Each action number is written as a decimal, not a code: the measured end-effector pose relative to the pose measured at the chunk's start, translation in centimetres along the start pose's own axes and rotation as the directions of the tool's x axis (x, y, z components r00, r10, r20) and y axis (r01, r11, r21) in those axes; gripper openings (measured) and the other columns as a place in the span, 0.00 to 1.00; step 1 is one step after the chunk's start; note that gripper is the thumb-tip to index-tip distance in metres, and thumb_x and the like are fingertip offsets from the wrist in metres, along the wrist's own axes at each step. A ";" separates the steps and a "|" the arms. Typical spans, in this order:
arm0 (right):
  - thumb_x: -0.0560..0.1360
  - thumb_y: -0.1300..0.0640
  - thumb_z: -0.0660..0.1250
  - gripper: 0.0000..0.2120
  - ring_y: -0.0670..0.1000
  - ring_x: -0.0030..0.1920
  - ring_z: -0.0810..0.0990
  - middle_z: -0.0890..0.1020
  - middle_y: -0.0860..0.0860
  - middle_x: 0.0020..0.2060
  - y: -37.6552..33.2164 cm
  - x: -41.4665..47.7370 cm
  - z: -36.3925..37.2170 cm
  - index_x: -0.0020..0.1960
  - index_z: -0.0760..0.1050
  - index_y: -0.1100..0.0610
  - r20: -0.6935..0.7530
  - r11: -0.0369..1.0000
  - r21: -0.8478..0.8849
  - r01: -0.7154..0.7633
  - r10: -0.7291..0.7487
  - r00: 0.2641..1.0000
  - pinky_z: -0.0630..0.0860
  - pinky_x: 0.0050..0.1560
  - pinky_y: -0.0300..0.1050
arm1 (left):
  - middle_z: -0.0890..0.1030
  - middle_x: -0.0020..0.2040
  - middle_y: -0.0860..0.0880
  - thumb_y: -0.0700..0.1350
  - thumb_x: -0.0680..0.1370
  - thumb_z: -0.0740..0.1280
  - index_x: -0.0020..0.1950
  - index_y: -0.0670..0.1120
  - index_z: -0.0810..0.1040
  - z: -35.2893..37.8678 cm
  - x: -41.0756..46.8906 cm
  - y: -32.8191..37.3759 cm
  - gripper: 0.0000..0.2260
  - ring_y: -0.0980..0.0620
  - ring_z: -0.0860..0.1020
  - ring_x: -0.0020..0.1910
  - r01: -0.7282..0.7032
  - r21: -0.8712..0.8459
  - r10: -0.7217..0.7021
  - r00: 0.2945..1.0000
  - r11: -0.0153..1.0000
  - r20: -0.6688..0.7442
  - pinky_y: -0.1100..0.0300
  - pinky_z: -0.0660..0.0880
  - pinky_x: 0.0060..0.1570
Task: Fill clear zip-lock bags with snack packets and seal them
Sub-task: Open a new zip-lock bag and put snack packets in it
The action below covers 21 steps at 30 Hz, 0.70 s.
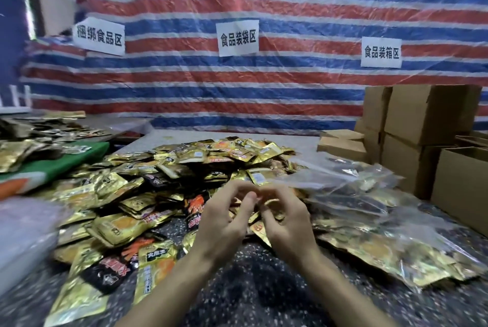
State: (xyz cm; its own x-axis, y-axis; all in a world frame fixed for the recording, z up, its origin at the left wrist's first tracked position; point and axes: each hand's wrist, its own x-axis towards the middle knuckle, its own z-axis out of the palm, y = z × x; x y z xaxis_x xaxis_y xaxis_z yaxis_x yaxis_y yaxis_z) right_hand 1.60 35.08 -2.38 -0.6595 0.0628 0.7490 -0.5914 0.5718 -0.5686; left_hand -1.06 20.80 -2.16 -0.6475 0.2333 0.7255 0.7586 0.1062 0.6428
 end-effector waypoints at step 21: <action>0.72 0.75 0.67 0.18 0.45 0.42 0.81 0.84 0.46 0.43 1.9 -2.0 0.1 0.48 0.80 0.52 0.098 0.955 0.223 -0.197 0.179 0.979 0.75 0.36 0.34 | 0.74 0.66 0.44 0.53 0.80 0.58 0.68 0.45 0.71 -21.6 -5.0 -3.3 0.19 0.43 0.72 0.64 0.418 0.898 -0.434 0.789 -0.138 -0.434 0.50 0.68 0.61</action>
State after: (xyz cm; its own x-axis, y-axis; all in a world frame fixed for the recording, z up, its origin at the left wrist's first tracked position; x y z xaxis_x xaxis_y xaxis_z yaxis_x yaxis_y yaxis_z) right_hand 1.70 35.99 -4.98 -0.7970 0.0831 0.5982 -0.5384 0.3511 -0.7661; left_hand -1.90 -1.57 -2.66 -0.8722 -0.2816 0.4001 -0.3099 0.9507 -0.0065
